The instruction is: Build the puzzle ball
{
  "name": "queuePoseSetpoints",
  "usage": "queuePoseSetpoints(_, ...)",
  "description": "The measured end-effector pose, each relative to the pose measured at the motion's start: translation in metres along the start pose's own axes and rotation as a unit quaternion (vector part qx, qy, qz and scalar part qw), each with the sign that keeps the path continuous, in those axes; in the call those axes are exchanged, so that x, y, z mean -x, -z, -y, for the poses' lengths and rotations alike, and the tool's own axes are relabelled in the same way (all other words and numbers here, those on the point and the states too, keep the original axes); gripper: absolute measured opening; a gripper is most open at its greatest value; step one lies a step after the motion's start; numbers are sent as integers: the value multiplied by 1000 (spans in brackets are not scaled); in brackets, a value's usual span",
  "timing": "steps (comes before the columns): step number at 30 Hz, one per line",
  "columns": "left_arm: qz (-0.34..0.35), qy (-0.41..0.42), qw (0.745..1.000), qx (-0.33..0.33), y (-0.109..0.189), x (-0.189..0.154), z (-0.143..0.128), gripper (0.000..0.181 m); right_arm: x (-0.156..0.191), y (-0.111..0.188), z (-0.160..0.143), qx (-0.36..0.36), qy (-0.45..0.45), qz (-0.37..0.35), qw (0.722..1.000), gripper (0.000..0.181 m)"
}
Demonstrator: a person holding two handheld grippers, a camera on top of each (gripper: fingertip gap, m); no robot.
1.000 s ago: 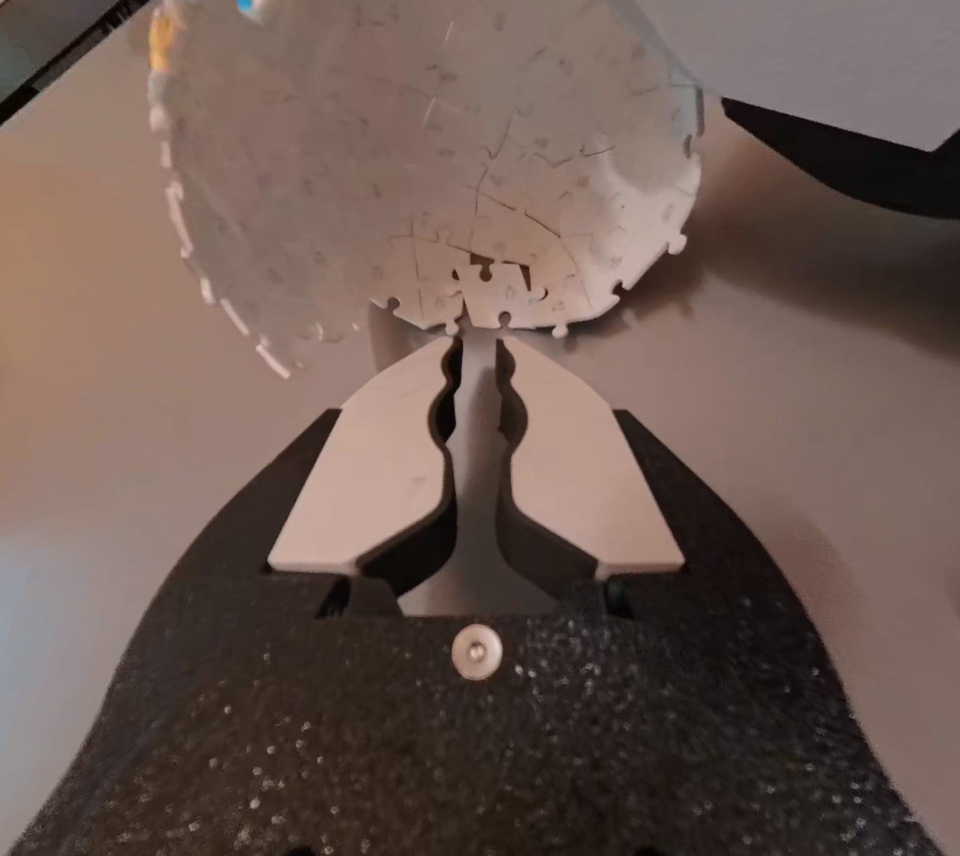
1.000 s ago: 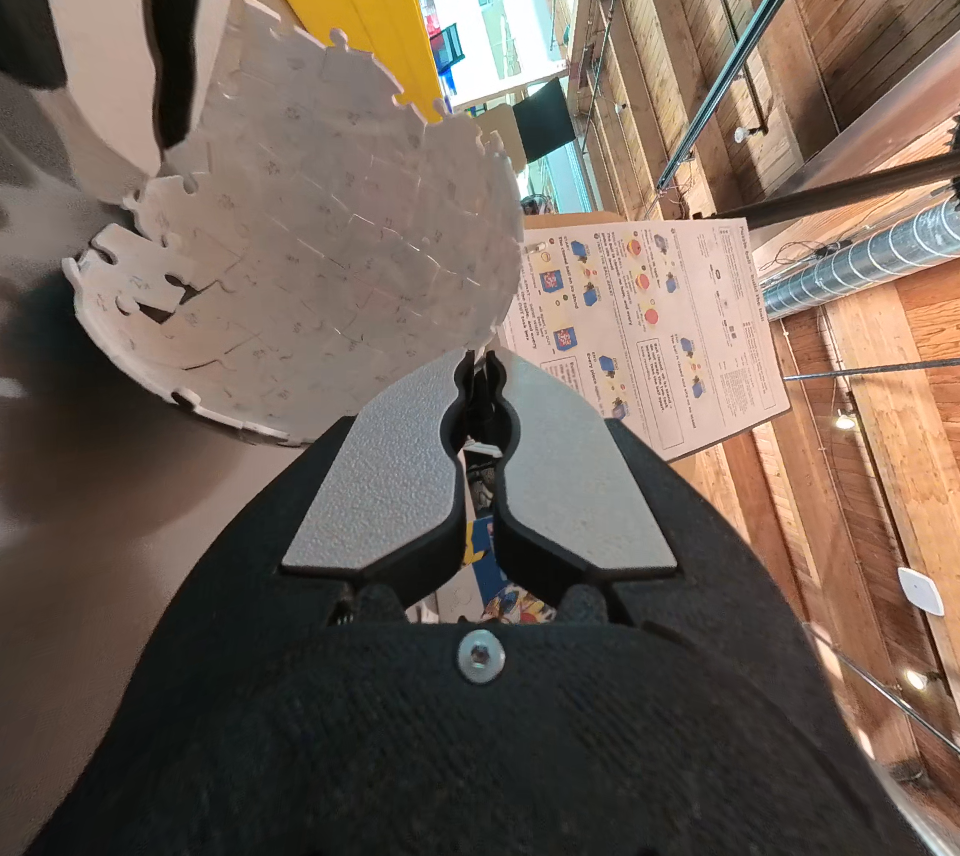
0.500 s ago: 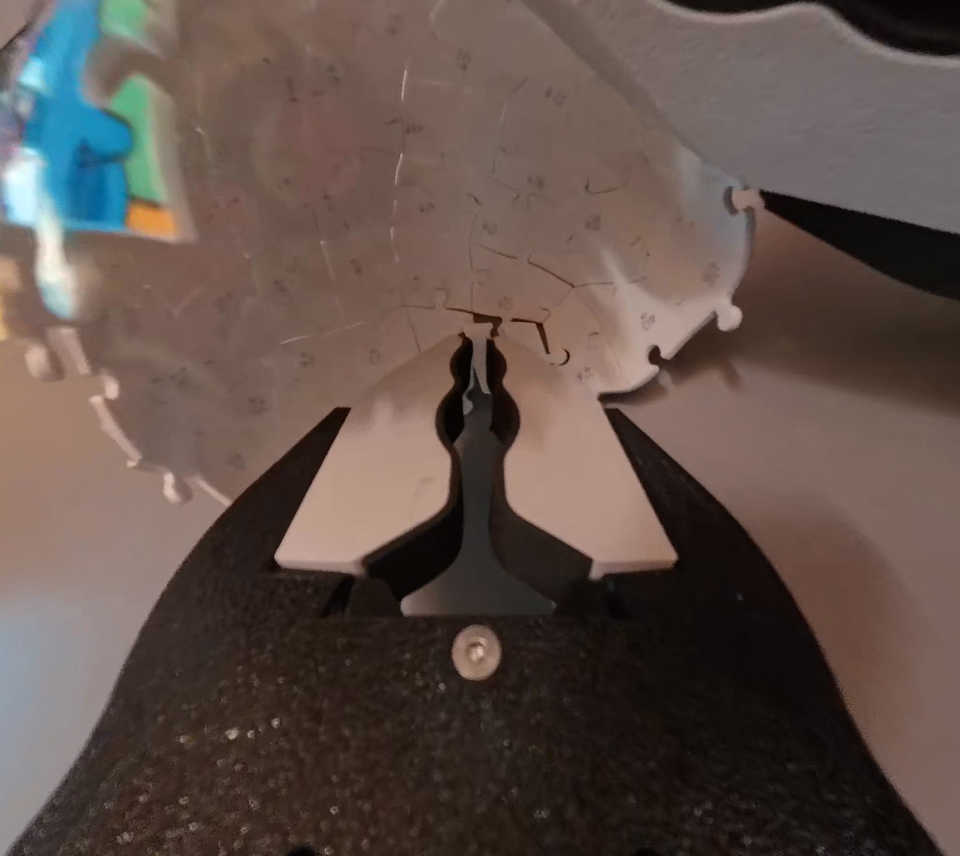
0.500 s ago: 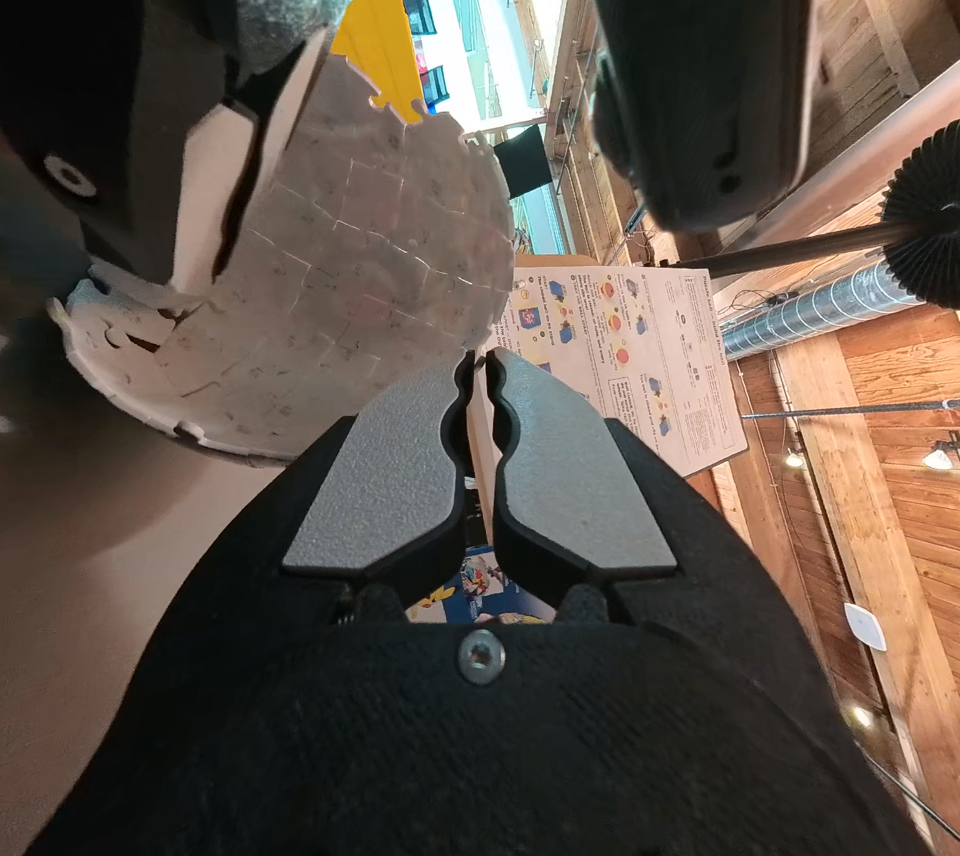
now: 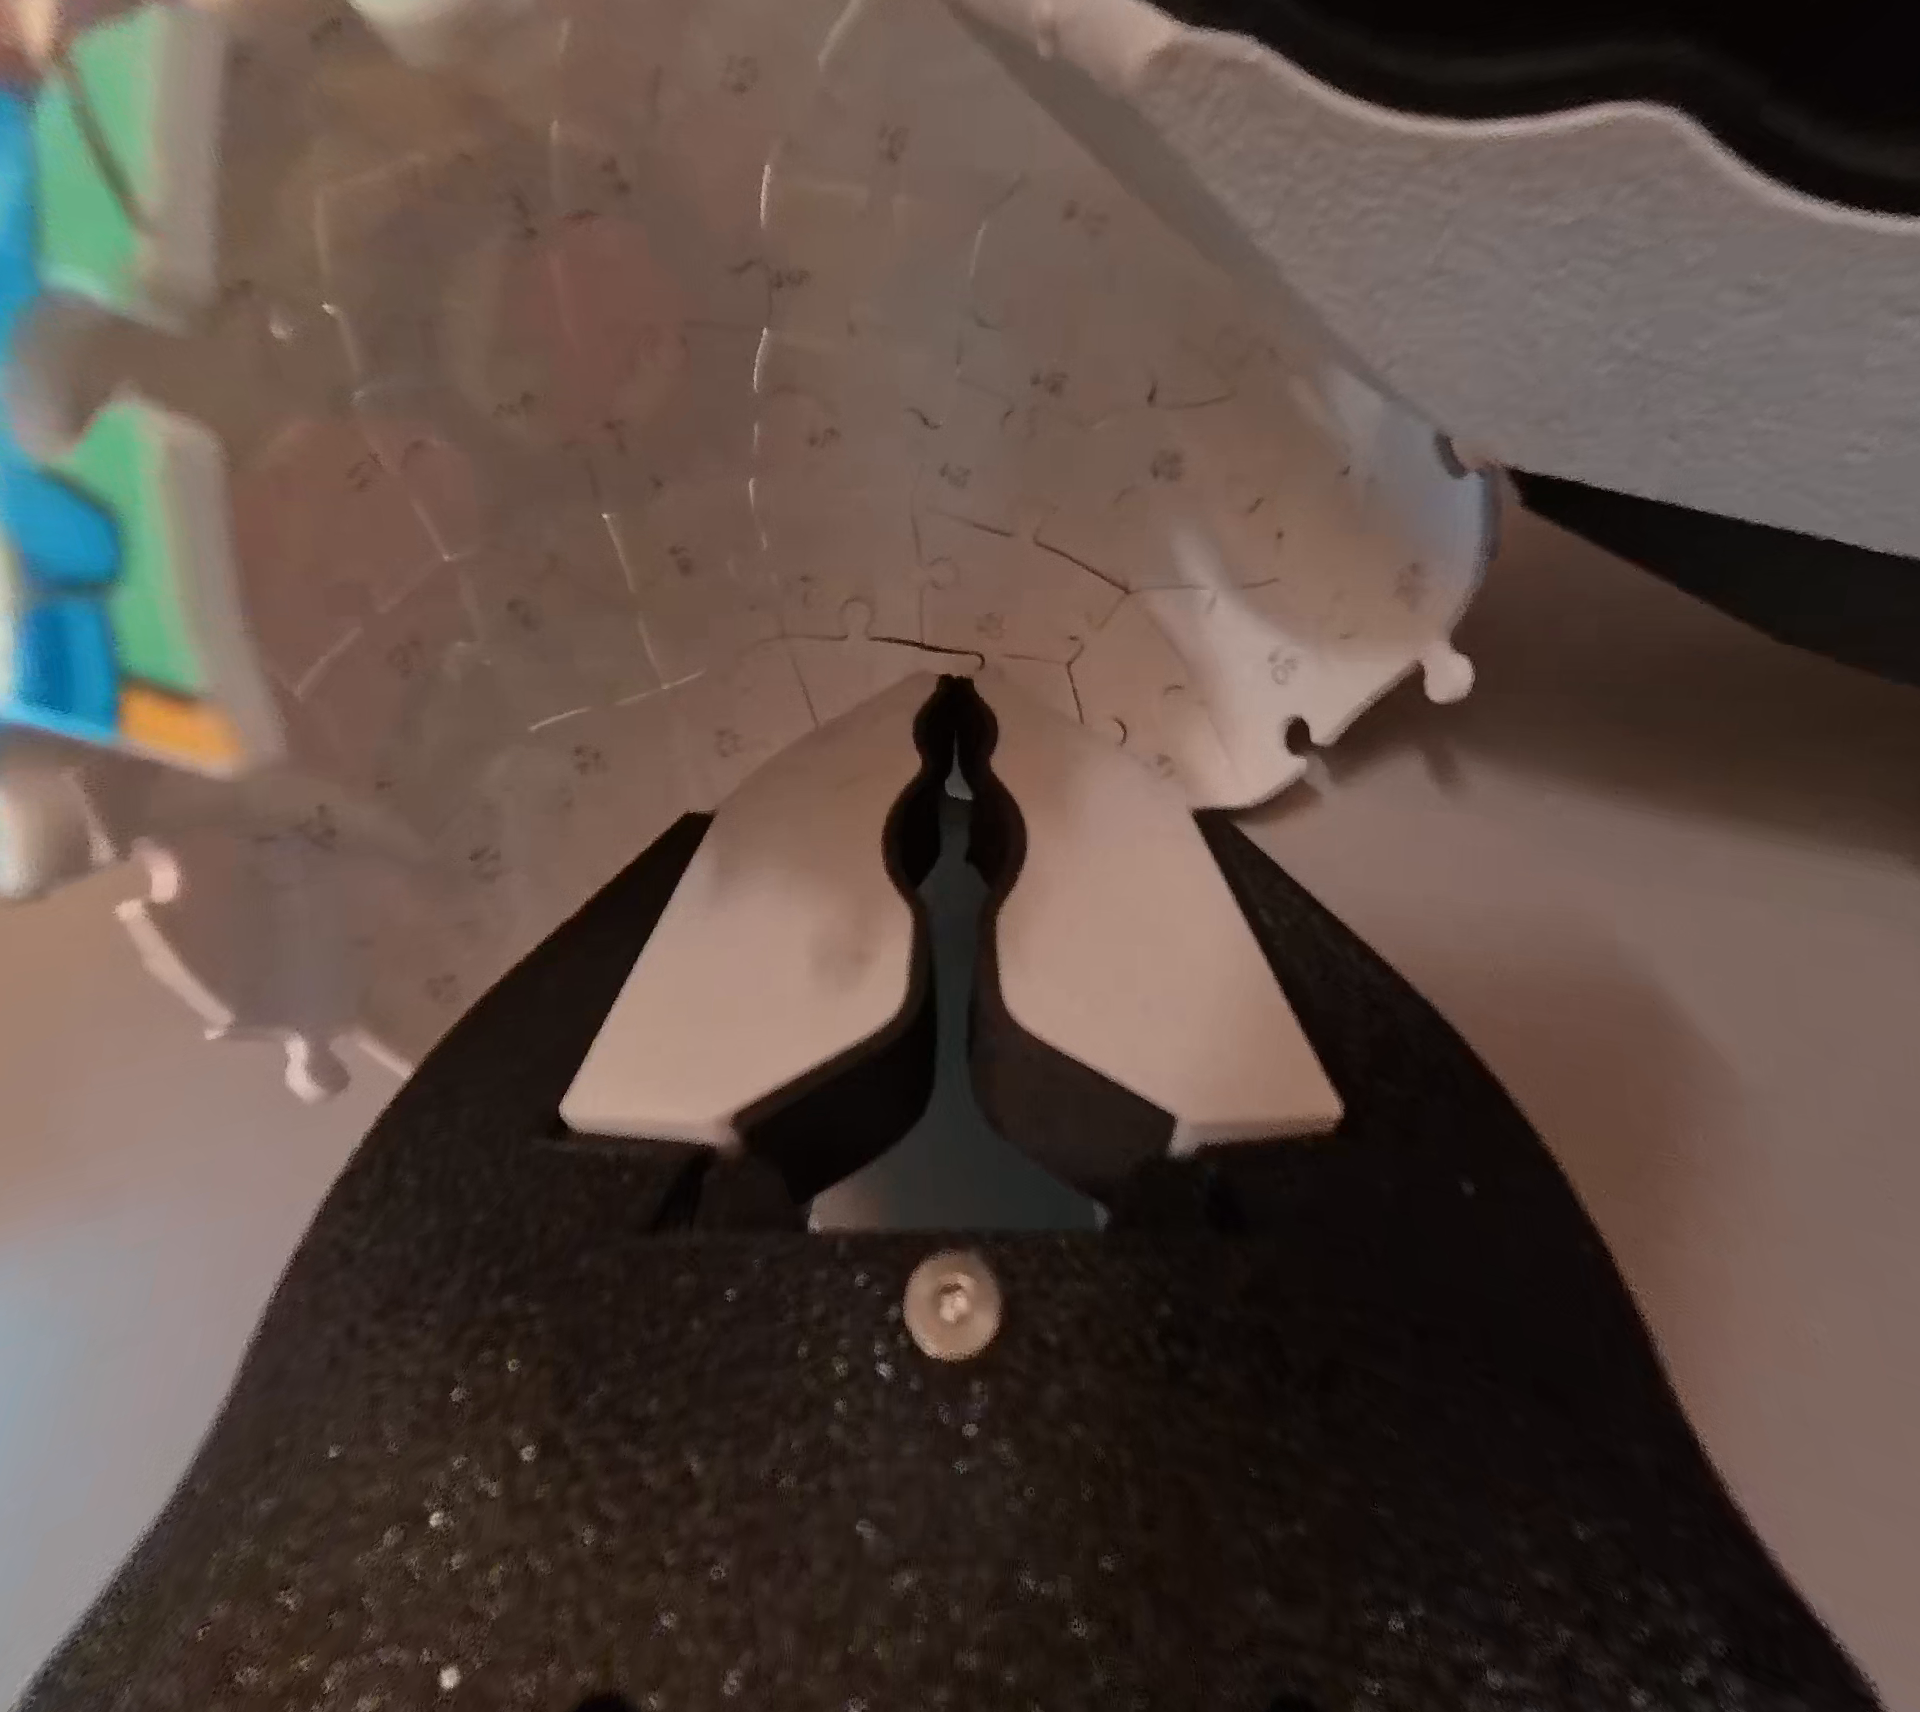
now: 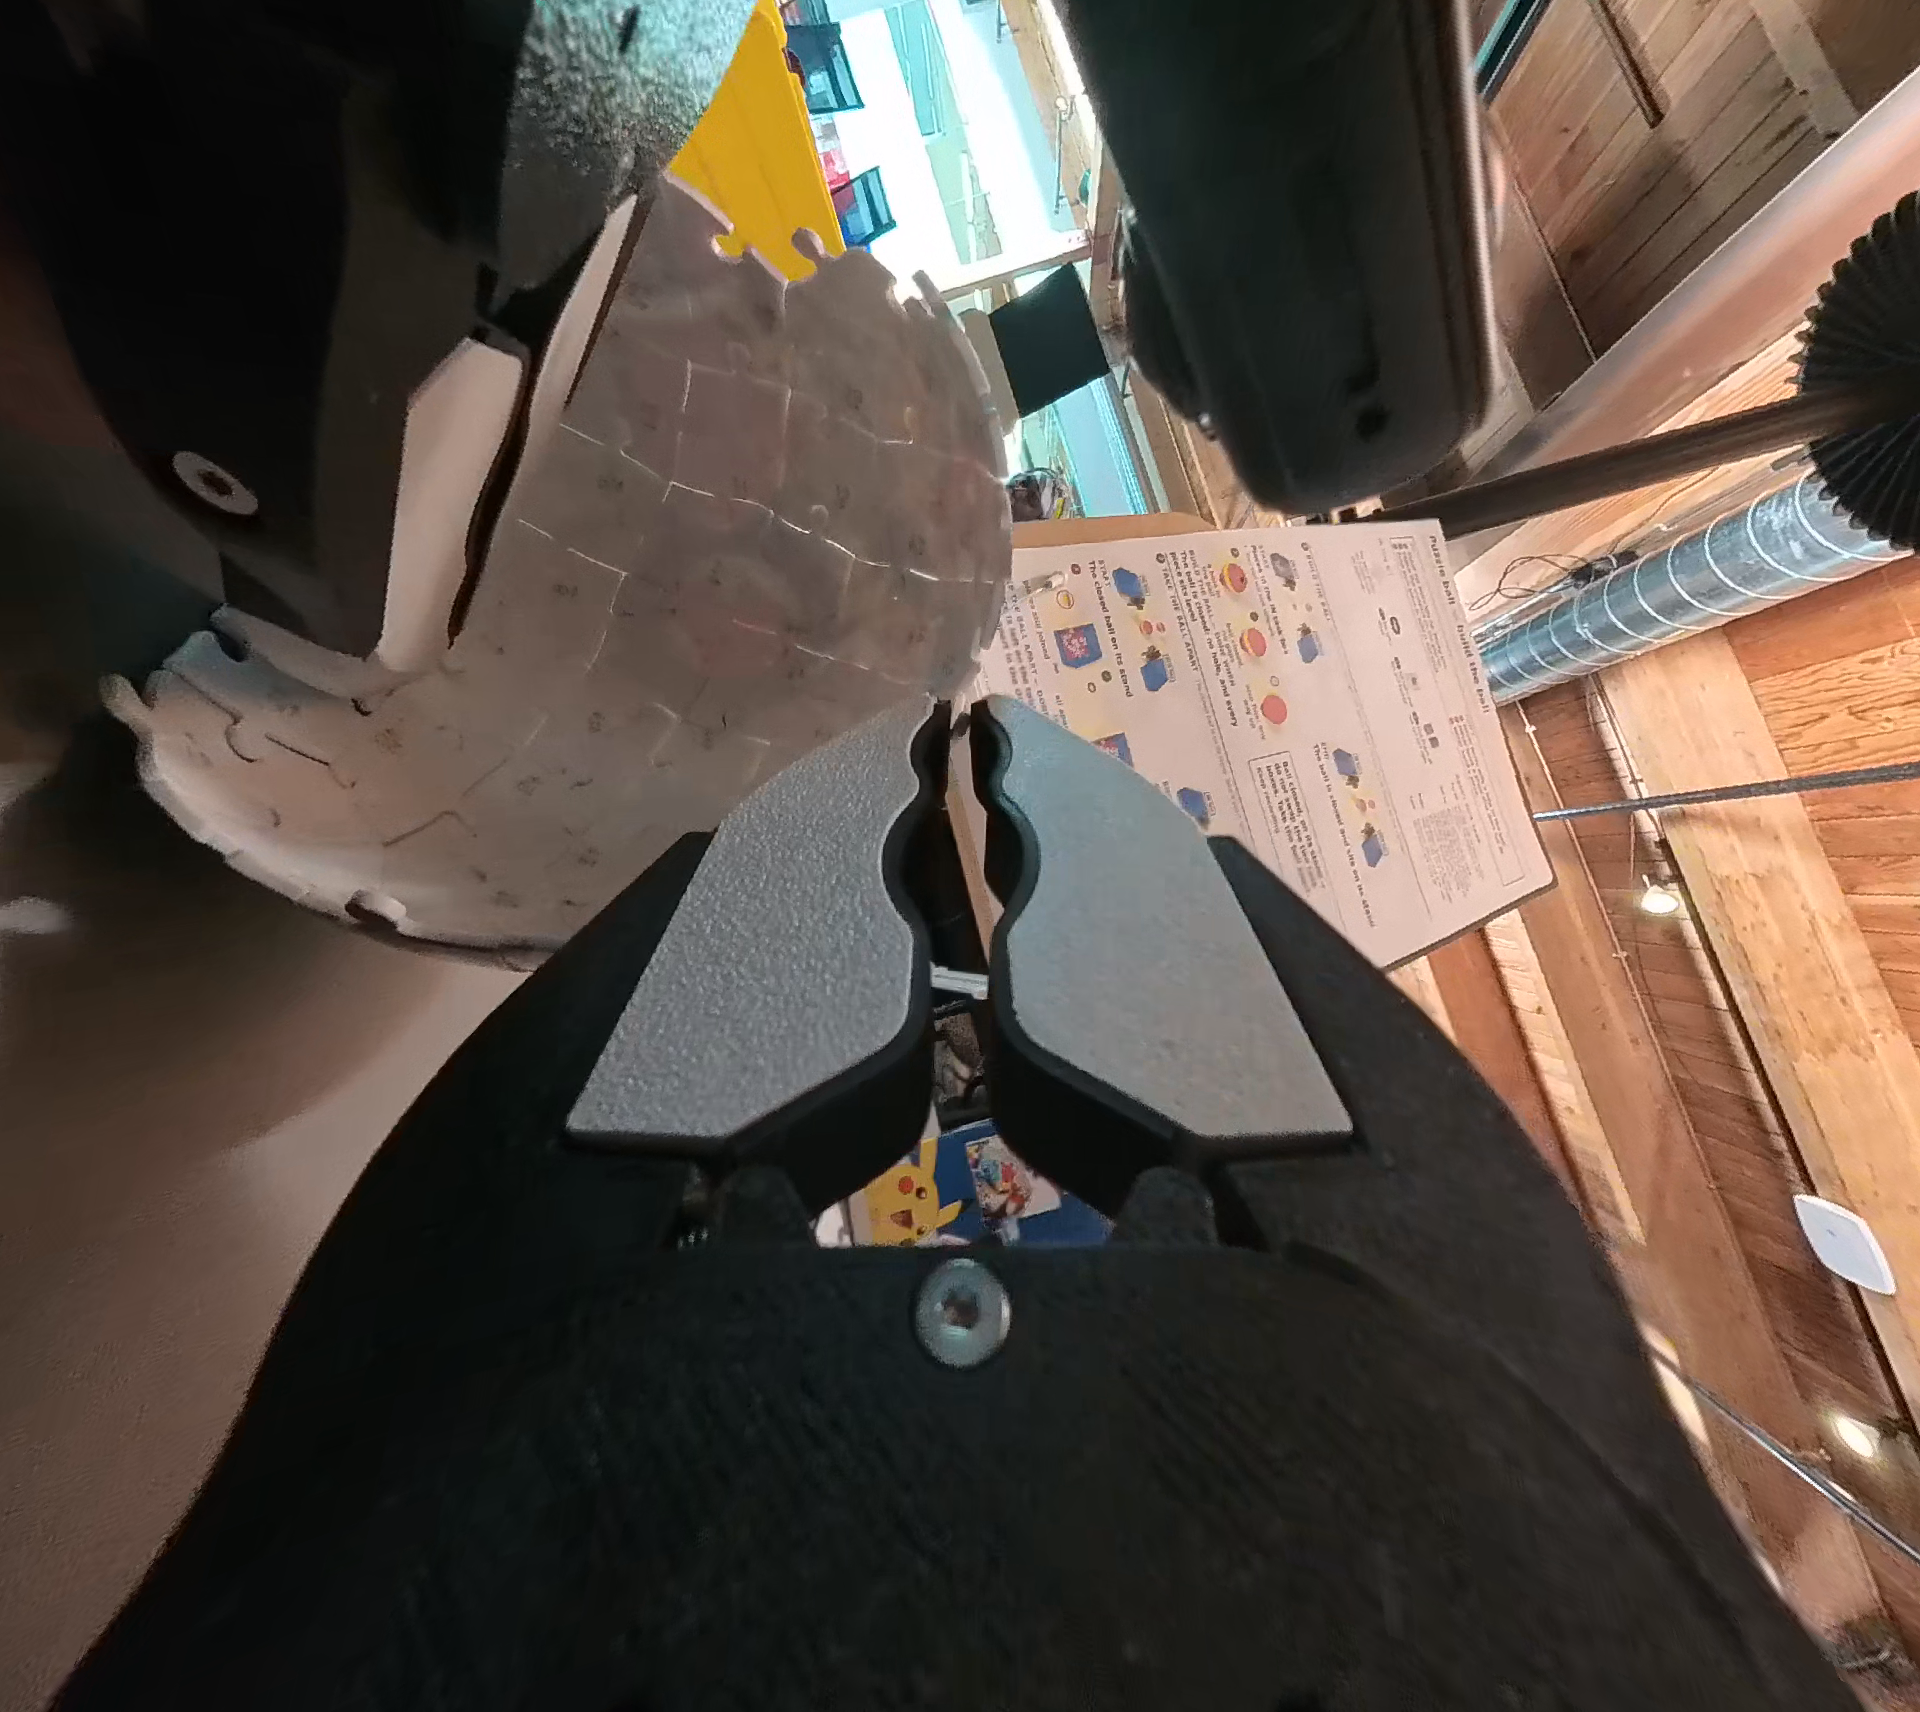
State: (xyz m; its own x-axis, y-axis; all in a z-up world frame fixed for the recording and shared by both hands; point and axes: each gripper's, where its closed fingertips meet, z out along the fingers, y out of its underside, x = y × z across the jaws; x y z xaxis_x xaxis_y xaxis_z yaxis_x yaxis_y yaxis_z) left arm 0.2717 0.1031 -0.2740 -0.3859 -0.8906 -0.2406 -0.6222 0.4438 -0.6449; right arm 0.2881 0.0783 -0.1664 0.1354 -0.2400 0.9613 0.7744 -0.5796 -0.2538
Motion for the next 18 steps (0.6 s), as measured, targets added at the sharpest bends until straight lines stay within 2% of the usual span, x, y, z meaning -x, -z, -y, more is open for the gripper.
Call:
queuePoseSetpoints(10,-9,-59,995,80,-1,0,0,0,0,0,-3,4,-28,0,1000,3)
queuePoseSetpoints(18,36,-80,996,29,1,1,2,0,-1,0,-3,7,-27,-3,1000,3)
